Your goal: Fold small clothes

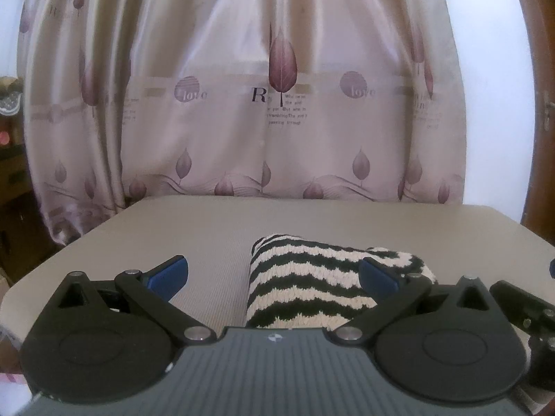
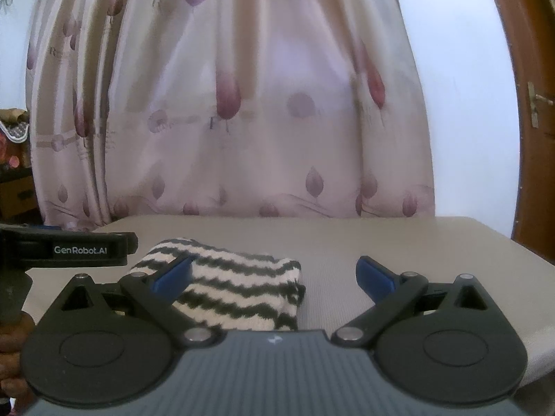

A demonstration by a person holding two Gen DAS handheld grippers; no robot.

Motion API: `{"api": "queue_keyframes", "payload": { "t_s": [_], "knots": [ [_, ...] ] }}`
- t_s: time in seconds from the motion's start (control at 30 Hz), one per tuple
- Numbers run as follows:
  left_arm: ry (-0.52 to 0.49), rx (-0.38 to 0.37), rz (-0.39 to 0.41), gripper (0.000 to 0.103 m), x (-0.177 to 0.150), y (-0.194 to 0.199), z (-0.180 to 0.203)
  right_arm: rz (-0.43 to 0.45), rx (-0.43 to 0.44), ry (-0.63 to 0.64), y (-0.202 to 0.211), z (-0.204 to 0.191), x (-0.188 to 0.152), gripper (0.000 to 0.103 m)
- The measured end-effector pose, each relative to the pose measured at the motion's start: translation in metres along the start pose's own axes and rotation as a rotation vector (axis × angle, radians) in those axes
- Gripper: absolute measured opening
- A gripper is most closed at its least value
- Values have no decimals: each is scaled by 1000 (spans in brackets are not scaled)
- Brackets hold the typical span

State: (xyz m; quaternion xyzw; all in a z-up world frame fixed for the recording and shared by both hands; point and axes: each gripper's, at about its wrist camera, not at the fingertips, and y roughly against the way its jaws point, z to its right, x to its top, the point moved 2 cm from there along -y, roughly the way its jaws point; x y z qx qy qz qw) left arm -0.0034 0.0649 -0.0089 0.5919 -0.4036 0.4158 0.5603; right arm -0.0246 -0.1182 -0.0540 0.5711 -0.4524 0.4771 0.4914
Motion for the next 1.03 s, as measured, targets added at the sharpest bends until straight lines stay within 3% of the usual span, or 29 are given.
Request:
{"api": "queue_keyframes", "payload": {
  "t_s": [0.53, 1.03],
  "knots": [
    [-7, -45, -26, 103, -6, -8, -1, -44, -3, 10, -9, -4, -7, 102],
    [-4, -53, 19, 103, 1, -12, 3, -35, -30, 16, -9, -2, -5, 102]
  ]
}}
